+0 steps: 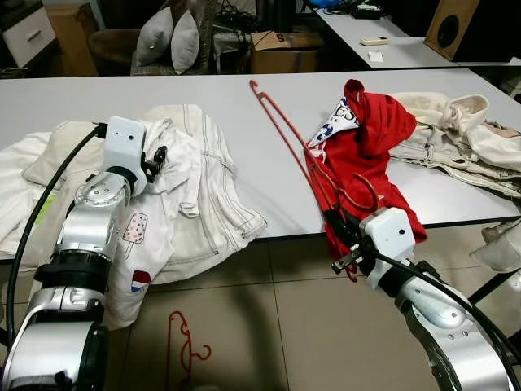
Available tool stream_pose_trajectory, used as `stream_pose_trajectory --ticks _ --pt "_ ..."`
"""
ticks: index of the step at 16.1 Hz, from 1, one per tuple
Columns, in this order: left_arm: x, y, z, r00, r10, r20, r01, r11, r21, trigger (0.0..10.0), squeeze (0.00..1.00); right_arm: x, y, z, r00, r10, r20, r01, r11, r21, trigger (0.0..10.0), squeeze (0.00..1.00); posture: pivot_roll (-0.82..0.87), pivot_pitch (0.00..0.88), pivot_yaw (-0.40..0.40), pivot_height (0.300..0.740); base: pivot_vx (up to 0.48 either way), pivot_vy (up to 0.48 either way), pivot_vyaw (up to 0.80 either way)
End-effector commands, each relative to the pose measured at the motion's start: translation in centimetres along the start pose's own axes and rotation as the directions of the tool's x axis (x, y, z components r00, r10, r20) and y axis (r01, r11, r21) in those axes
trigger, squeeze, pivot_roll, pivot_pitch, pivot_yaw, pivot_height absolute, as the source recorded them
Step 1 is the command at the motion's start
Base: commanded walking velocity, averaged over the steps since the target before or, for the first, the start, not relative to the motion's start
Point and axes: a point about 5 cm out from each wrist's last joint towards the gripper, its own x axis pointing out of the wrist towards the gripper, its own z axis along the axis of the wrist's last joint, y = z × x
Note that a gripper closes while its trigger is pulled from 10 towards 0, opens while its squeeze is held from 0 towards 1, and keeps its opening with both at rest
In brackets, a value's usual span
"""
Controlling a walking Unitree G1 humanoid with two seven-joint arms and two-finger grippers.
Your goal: Hang hanger
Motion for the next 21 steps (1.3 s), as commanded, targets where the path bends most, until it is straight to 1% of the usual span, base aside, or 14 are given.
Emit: stream_pose_trajectory --ticks 1,3,5,7,9,12,16,19,21 --pt "0.2 -0.2 0.3 1.0 -0.026 0.0 0.026 1.0 0.006 0.0 0.0 -0.1 0.3 0.2 1.0 0.012 0.013 -0.012 1.0 -0.005 10.0 0.0 0.04 0.0 0.031 0.74 0.0 0.0 0.0" --pt "0.5 -0.3 0.0 0.999 -0.047 -0.026 0.047 0.999 0.0 0.0 0.0 -0.1 0.6 0.1 1.0 0.013 0.013 -0.013 1.0 0.0 10.0 0.0 0.05 0.0 0.034 0.74 0.0 0.0 0.0" --pt "0.6 0.0 -0.2 0.999 -0.036 -0.036 0.036 0.999 0.0 0.0 0.0 -0.2 0.8 0.1 1.0 0.016 0.013 -0.016 1.0 0.001 10.0 0.0 0.05 0.0 0.035 0.74 0.0 0.0 0.0" --pt "0.7 0.5 -0.1 1.0 0.004 -0.031 -0.004 1.0 -0.002 0.0 0.0 -0.3 0.8 0.1 1.0 0.018 0.013 -0.018 1.0 0.003 10.0 0.0 0.05 0.002 0.033 0.74 0.0 0.0 0.0" --pt "0.7 0.7 -0.1 1.0 0.007 -0.025 -0.008 0.999 -0.032 0.0 0.0 -0.3 1.0 0.0 1.0 0.024 0.012 -0.024 1.0 0.004 10.0 0.0 0.05 0.002 0.029 0.74 0.0 0.0 0.0" --pt "0.7 0.8 0.2 1.0 -0.006 -0.006 0.006 0.999 -0.04 0.0 0.0 -0.1 1.3 0.0 0.999 0.034 0.015 -0.034 0.999 0.008 10.0 0.0 0.06 0.004 0.027 0.74 0.0 0.0 0.0" --pt "0.6 0.9 0.2 1.0 -0.013 -0.005 0.012 0.999 -0.053 0.0 0.0 0.0 1.6 -0.1 0.999 0.042 0.02 -0.042 0.999 0.01 10.0 0.0 0.07 0.002 0.028 0.74 0.0 0.0 0.0" --pt "0.7 1.1 0.6 1.0 -0.027 0.008 0.027 0.997 -0.075 0.0 0.0 0.1 1.9 -0.1 0.999 0.045 0.021 -0.046 0.999 0.015 10.0 0.0 0.08 0.0 0.029 0.74 0.0 0.0 0.0" --pt "0.9 1.3 1.5 0.999 -0.038 0.035 0.041 0.994 -0.096 0.0 0.0 0.2 2.0 -0.2 0.999 0.043 0.024 -0.043 0.999 0.018 10.0 0.0 0.09 0.0 0.033 0.74 0.0 0.0 0.0"
